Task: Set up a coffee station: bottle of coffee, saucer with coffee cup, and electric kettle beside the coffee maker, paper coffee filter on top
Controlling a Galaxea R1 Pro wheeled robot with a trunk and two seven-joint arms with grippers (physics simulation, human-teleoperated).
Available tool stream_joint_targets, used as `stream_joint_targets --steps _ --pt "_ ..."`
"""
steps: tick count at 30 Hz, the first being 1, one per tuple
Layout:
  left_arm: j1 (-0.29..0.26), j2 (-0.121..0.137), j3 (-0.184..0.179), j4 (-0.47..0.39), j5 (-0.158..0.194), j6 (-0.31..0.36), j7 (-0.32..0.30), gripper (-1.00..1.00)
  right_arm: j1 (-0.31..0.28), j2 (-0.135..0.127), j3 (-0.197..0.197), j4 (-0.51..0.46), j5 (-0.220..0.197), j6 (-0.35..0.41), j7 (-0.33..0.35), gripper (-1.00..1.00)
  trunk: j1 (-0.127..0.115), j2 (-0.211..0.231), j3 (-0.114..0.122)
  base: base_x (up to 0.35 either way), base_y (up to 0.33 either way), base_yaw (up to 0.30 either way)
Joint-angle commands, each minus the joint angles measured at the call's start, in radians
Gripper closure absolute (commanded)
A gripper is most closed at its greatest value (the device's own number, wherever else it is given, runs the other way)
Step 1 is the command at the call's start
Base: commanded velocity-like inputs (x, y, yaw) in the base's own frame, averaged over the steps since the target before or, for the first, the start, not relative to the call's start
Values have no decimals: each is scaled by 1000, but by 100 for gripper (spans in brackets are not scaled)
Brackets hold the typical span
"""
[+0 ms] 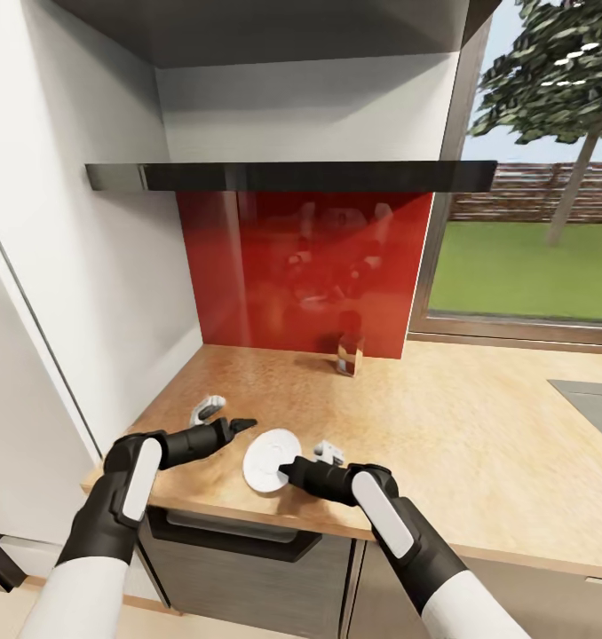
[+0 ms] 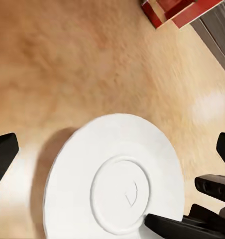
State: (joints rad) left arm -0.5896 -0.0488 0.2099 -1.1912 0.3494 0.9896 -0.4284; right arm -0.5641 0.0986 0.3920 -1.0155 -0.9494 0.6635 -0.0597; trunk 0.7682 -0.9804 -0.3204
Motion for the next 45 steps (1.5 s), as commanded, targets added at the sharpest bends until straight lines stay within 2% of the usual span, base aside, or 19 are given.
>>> stream_joint_targets --steps 1,6,7,8,10,13,21,22,24,25,27,33,45 --pt "-1 -1 6 -19 -6 6 -7 -100 -1 -2 -2 -2 -8 3 -6 100 0 -1 -1 0 0 0" --pt "-1 0 9 -97 -6 6 -7 -100 -2 -10 -11 -79 -7 7 -5 100 0 -1 -1 -1 0 0" --pt "-1 0 9 -110 -6 6 -7 -100 -2 -10 -24 -101 -7 8 -5 100 0 -1 -1 -30 0 0" --pt "-1 0 9 -128 -6 6 -7 -100 -2 -14 -60 -127 -7 11 -5 100 0 -1 -1 -66 0 0" --pt "-1 0 10 -139 -6 6 -7 -100 -2 -24 -101 -142 -8 21 -5 100 0 -1 -1 -98 -30 0" --pt "-1 0 11 -147 -6 5 -7 -100 -2 -36 -137 -161 -8 62 -4 100 0 -1 -1 -167 -105 0" --pt "-1 0 12 -151 -6 4 -8 -100 -2 -66 -155 -224 -19 89 -3 100 0 -1 -1 -231 -179 0" --pt "-1 0 13 -152 -6 4 -8 -100 -2 -74 -186 -229 -21 89 -3 100 0 -1 -1 -198 -160 0" --pt "-1 0 13 -152 -6 4 -8 -100 -2 -78 -223 -231 -23 89 -3 100 0 -1 -1 -142 -116 0" --pt "-1 0 13 -152 -6 4 -9 -100 -2 -80 -274 -233 -24 91 -2 100 0 -1 -1 -65 -53 0" --pt "-1 0 13 -152 -6 4 -9 -100 -2 -82 -302 -234 -25 92 -2 100 0 -1 -1 -42 -34 0" --pt "-1 0 11 -153 -6 4 -9 -100 -2 -83 -330 -238 -26 93 -2 100 0 -1 -1 -12 -10 0" --pt "-1 0 7 -154 -4 4 -10 -100 -2 -84 -332 -257 -26 94 -2 100 0 -1 -1 -32 -22 -10"
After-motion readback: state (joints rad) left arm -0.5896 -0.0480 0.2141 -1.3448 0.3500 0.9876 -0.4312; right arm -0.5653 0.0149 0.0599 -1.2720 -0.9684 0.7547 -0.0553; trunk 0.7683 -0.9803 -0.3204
